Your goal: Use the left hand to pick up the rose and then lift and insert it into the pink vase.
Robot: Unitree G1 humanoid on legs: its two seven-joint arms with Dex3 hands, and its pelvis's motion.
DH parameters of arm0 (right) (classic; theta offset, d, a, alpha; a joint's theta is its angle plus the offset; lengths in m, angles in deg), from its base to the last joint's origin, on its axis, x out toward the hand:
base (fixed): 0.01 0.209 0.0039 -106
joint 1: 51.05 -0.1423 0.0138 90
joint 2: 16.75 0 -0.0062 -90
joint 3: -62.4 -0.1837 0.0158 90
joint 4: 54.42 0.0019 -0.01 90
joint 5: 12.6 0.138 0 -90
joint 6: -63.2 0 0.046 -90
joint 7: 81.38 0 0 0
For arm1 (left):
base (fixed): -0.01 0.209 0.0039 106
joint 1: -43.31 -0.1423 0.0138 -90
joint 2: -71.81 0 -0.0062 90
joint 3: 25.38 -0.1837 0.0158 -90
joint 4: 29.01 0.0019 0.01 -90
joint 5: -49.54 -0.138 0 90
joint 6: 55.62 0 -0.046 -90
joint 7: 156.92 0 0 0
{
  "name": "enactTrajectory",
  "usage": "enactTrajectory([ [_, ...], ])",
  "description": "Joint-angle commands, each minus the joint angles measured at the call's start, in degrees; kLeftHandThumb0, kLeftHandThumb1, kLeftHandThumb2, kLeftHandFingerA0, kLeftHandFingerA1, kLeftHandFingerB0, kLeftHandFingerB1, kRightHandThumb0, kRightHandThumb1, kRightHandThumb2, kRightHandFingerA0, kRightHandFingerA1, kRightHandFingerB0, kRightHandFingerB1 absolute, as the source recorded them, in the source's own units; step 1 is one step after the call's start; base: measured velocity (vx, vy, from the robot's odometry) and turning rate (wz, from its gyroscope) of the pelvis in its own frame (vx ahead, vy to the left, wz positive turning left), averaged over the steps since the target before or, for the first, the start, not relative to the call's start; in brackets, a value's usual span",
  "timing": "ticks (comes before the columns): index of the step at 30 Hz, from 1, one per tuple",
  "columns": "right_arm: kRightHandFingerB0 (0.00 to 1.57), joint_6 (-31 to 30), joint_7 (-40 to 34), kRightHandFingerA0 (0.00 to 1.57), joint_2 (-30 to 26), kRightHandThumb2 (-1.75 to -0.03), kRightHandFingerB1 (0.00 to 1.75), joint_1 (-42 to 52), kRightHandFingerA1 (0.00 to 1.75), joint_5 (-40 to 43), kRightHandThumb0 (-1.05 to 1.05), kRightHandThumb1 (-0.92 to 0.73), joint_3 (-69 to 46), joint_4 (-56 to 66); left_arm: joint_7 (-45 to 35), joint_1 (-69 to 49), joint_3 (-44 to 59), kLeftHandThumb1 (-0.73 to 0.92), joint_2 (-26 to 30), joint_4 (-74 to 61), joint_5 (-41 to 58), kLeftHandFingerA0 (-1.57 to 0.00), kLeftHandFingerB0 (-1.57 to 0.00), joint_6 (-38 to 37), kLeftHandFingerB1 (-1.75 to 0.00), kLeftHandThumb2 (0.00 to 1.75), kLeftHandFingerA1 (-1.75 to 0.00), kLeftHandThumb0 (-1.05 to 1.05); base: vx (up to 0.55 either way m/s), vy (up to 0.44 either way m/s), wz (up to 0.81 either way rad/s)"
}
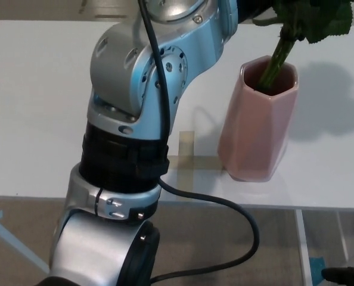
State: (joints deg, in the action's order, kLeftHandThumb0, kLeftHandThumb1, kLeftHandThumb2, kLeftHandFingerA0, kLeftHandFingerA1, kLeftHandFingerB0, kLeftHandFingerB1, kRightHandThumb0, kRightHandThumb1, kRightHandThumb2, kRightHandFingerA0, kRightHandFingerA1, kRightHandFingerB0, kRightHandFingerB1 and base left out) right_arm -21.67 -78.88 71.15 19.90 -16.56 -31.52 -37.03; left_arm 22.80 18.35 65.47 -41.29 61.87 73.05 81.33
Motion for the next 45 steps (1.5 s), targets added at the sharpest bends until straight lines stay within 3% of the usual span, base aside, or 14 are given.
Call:
enactTrajectory([
  [1,0.54,-0.98,0.28,0.58,-0.16,-0.57,0.44,-0.04,0.47,-0.01,-0.28,-0.58,-0.27,-0.25,-0.58,-1.37,-0.16,0.85,-2.11,1.85,0.27,-1.00,-0.82,-0.82,-0.87,0.67,-1.38,-0.18,0.00,0.000,0.00],
  [45,0.54,-0.75,0.66,0.57,-0.44,-0.57,0.43,-1.22,0.46,-0.73,-0.29,-0.58,0.79,0.12,-1.59,-1.05,-3.12,0.87,-1.44,6.29,-1.55,-1.02,-0.81,-5.84,-0.89,0.65,-1.36,-0.18,0.00,0.000,0.00],
])
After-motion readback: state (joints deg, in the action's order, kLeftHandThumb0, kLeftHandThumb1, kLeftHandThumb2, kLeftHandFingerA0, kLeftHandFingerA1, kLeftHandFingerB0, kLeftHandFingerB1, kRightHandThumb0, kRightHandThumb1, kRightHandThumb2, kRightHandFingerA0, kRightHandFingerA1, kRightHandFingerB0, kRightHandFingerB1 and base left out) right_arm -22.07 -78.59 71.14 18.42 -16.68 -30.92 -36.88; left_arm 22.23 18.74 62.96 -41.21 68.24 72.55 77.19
